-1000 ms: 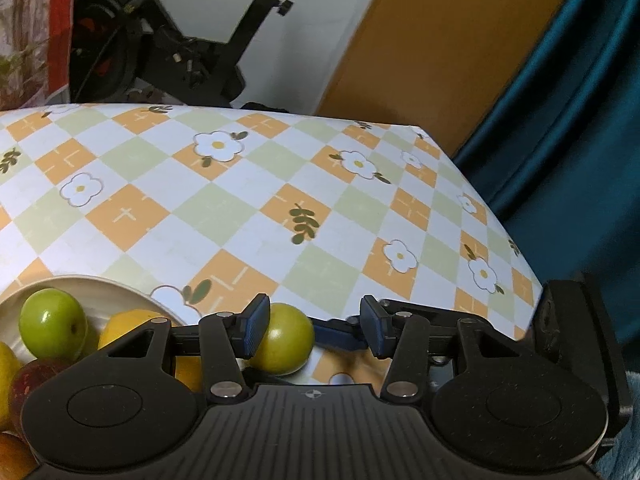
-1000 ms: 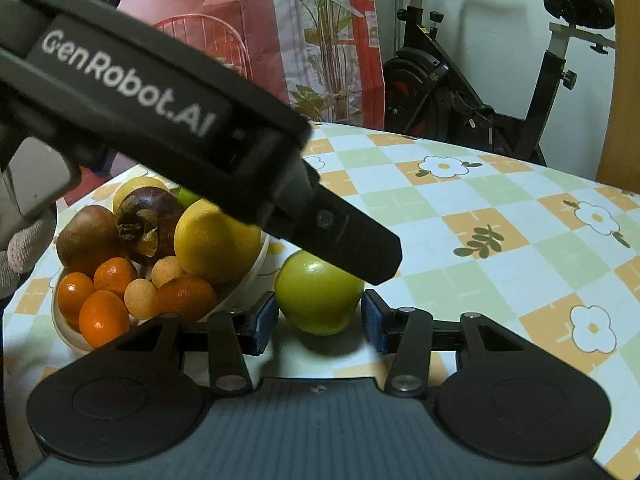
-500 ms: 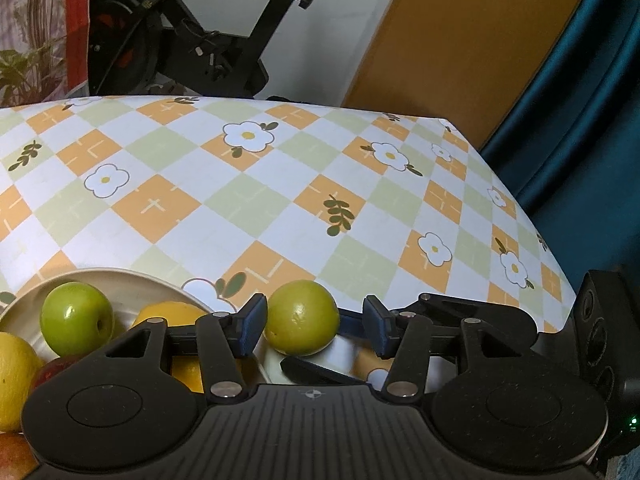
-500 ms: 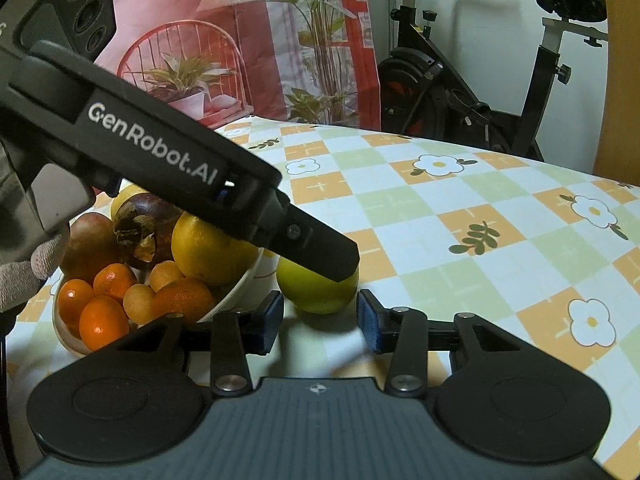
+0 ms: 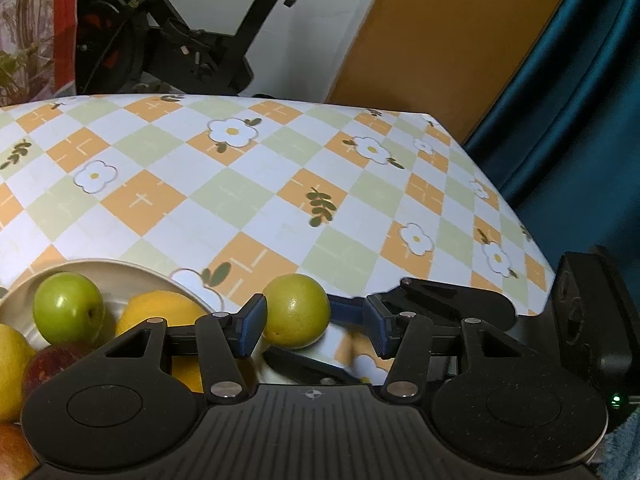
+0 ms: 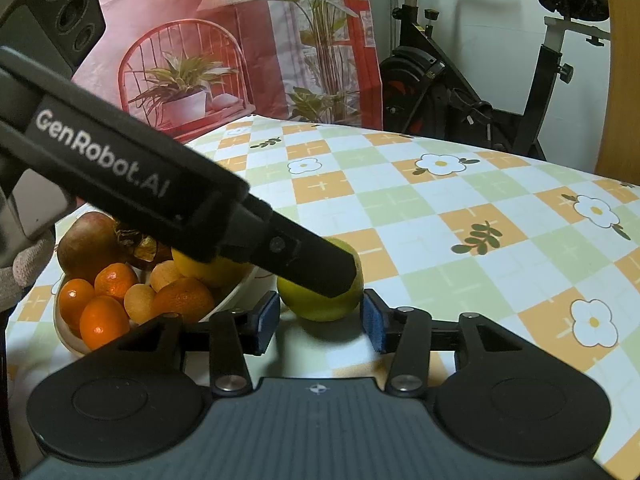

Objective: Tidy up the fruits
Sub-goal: 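Close the left tool around the green round fruit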

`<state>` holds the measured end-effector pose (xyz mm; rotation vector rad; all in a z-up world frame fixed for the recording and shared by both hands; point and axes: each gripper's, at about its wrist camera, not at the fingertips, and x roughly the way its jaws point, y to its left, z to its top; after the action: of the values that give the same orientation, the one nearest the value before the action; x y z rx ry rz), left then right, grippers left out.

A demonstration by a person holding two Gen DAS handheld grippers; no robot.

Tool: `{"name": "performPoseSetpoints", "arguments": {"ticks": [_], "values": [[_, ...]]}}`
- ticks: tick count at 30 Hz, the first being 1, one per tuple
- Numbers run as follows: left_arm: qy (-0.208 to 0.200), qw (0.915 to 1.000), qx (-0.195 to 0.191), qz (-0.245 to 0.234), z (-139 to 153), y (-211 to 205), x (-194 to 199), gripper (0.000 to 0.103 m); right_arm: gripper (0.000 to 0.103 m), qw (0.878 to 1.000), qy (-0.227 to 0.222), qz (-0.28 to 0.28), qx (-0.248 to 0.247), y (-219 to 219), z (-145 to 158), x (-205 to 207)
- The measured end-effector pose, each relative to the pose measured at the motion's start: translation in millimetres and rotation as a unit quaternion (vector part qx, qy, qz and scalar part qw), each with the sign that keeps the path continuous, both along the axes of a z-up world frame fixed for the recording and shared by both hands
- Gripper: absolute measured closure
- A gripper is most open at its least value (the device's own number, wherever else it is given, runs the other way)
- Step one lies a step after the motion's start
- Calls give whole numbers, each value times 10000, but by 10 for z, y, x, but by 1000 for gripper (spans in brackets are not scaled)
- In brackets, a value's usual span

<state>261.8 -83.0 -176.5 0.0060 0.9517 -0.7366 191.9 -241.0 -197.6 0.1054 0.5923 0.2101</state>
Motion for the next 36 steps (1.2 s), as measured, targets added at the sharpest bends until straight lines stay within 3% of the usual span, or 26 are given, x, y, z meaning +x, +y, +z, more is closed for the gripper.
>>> {"name": "performPoseSetpoints", "arguments": {"ticks": [2,8,18,20,22,30,36], "values": [[-32,10000,40,-67,5,-22,-27,48,49,10000,-5,-17,-15,4,-2,-2],[19,10000,-24,-39,-7,-3,2,49,54,9999,-30,-115,88,-36,-9,-12],[-254,9990,377,-37,-46,-95,50,49,54,9999,-33,-124,100,-25,-10,-15],[-362,9980,509,-74,-57,-125,36,54,54,9998,-34,-124,116,-29,-8,-14],[-428,9980,463,-104,-64,-131,13,60,54,9998,-34,-124,120,-31,-9,-15],[-391,9985,353,-136,31,-66,-29,61,54,9999,-82,-144,23,10,41,-55],[-591,9981,139,-111,323,110,-129,61,54,9995,-261,-122,89,71,246,-127]]}}
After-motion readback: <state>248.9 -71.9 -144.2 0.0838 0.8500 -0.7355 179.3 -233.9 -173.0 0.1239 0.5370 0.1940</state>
